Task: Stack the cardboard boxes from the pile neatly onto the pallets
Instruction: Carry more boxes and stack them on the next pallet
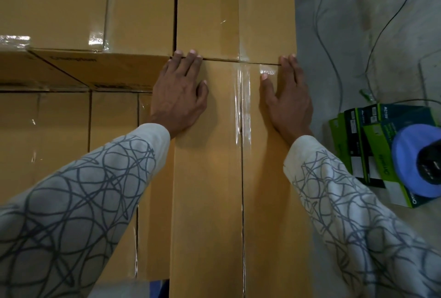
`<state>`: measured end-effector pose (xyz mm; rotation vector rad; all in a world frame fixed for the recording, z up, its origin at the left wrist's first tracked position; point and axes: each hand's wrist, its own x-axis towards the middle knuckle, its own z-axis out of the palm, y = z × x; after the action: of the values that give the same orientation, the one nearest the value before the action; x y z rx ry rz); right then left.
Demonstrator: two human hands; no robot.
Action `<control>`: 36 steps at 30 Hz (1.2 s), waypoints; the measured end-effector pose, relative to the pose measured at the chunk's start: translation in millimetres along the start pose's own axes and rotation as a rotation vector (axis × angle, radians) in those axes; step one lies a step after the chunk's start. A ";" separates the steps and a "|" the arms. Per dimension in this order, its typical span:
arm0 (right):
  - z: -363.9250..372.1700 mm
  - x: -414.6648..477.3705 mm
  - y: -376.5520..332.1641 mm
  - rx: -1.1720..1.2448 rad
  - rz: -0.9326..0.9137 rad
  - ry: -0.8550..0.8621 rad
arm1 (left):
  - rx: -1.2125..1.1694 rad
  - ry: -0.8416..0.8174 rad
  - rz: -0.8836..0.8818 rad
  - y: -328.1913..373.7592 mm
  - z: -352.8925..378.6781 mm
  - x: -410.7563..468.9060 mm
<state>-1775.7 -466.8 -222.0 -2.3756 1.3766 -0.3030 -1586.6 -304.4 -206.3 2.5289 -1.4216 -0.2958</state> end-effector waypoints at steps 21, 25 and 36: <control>8.9 1.6 0.9 -0.025 0.034 0.051 | 0.026 0.126 -0.111 20.7 25.3 -4.6; 8.8 1.5 -1.5 -0.044 0.043 0.039 | 0.076 0.101 -0.118 22.8 24.7 -4.7; 3.7 3.5 -6.7 0.088 0.169 -0.019 | 0.188 -0.002 -0.229 41.3 11.9 -2.4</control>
<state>-1767.3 -466.0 -222.5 -2.1698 1.5125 -0.2870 -1624.8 -324.3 -205.5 2.8503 -1.2114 -0.2121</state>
